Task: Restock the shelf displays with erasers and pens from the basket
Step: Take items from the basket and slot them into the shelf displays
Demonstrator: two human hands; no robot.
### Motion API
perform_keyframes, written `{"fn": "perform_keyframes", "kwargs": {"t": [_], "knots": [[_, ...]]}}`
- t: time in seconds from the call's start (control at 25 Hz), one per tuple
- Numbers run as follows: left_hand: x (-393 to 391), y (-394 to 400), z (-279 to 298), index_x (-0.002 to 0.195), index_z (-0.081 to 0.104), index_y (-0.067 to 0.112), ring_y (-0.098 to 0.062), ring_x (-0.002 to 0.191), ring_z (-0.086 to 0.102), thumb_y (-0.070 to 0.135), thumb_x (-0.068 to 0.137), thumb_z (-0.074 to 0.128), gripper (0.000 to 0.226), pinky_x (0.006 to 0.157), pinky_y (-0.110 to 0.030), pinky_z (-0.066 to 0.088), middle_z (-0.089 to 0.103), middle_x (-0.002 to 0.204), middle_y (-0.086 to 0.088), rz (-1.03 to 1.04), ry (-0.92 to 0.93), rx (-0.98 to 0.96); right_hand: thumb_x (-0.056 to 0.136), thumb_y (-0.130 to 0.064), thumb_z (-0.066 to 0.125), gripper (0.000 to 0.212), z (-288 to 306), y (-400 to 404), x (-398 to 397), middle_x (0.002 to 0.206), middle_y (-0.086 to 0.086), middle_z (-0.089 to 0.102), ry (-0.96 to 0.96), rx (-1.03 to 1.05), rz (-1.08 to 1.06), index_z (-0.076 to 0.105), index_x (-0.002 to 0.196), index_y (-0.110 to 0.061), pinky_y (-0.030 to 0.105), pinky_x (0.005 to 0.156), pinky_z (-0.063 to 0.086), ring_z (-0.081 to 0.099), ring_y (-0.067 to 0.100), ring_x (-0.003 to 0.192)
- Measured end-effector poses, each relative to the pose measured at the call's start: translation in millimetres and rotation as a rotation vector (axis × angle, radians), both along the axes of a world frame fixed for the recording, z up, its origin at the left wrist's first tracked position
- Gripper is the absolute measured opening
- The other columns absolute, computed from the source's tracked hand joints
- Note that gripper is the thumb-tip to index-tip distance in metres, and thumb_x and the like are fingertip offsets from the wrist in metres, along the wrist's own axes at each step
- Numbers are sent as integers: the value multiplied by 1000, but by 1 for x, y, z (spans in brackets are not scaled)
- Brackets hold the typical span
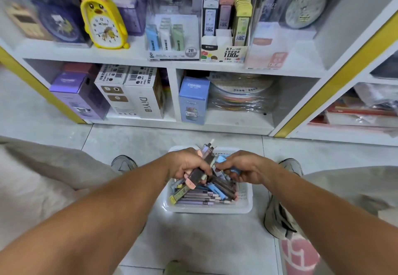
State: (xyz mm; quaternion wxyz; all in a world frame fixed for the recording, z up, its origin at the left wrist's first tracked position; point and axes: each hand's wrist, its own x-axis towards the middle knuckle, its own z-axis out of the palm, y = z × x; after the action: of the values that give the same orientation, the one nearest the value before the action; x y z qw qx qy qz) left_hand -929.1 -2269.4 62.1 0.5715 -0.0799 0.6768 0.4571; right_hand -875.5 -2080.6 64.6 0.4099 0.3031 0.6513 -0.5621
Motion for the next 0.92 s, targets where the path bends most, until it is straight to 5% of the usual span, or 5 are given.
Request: {"fn": "perform_keyframes", "kwargs": {"t": [0.2,0.4,0.52,0.72,0.92], "knots": [[3,-13,-3,113,55,-5,-33,60,70,-7,74,73,43,49,-37,57,71,80,-23,317,12,22,85,-12,77,15,-6,28,18,62,2,60,-13,23,-147,70,95,-5,19,47,35,46,8,45],[2,-1,3,100,63,-5,-32,71,69,-3,75,74,28,60,-44,59,69,90,-26,519,8,214,87,-11,75,10,-5,15,23,70,7,62,-7,-251,-149,68,92,-6,17,47,44,51,9,51],[-1,9,14,92,68,-7,-39,85,67,-4,72,75,21,81,-53,57,68,99,-30,529,22,267,84,-15,77,11,6,-1,14,71,5,62,35,-296,-37,71,90,-9,19,55,42,49,9,54],[-22,11,54,108,60,-9,-36,71,70,-10,70,74,41,62,-43,58,67,86,-26,456,129,265,88,-12,74,15,55,5,-11,77,9,63,128,-238,145,67,101,-10,22,60,40,52,12,59],[-54,2,133,96,58,-4,-28,67,69,-9,80,66,19,57,-34,58,70,76,-21,259,167,287,93,9,58,17,152,31,-52,90,22,68,389,-162,135,61,109,5,23,63,55,65,19,71]]}}
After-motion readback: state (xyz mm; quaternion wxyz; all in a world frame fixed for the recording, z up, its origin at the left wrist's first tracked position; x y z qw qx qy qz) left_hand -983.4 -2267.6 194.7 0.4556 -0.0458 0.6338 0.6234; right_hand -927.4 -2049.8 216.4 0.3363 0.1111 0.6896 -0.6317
